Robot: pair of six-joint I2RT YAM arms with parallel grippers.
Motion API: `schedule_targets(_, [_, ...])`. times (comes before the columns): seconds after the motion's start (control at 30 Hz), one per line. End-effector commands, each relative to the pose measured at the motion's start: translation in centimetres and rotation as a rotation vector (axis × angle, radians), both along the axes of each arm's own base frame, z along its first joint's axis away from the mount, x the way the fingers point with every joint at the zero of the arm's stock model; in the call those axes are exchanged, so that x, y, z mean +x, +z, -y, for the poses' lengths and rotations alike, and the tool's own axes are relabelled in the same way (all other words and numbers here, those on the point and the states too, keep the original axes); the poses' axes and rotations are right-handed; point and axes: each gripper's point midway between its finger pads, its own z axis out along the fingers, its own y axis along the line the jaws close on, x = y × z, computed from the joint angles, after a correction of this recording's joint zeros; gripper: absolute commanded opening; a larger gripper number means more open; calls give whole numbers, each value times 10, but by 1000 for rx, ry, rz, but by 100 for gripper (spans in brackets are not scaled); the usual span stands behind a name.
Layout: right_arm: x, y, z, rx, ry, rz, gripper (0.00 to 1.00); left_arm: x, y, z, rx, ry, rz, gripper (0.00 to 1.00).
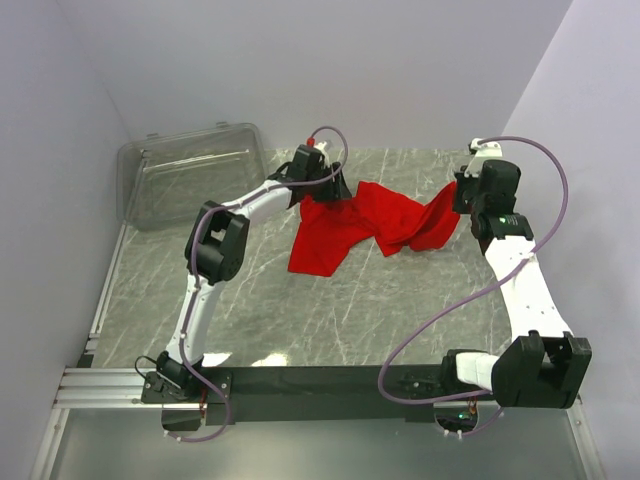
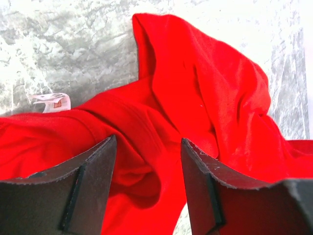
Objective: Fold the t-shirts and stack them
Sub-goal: Move the tshirt to the center of the board
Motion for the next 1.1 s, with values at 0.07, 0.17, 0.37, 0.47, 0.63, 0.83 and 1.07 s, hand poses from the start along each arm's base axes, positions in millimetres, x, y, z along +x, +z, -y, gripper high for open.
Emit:
schedule_targets(0.07, [3, 13, 5, 1, -12, 57, 0, 4, 70, -7, -57, 70, 144, 61])
schedule_targets(0.17, [2, 12, 5, 5, -13, 58, 0, 4, 83, -32, 19, 164, 169, 61])
schedule_targets(0.37, [1, 8, 7, 8, -21, 52, 0, 0, 85, -44, 62, 206, 148, 62])
schedule_targets(0.47, [1, 7, 8, 6, -19, 50, 0, 1, 88, -28, 0, 166, 142, 61])
schedule_targets(0.63, [1, 4, 8, 8, -18, 44, 0, 16, 64, -6, -40, 147, 49, 60])
schedule_targets(0.83, [1, 4, 9, 6, -19, 45, 0, 20, 31, -5, -24, 178, -41, 58])
schedule_targets(1.07, [1, -3, 8, 15, -17, 31, 0, 13, 5, 1, -40, 161, -96, 58])
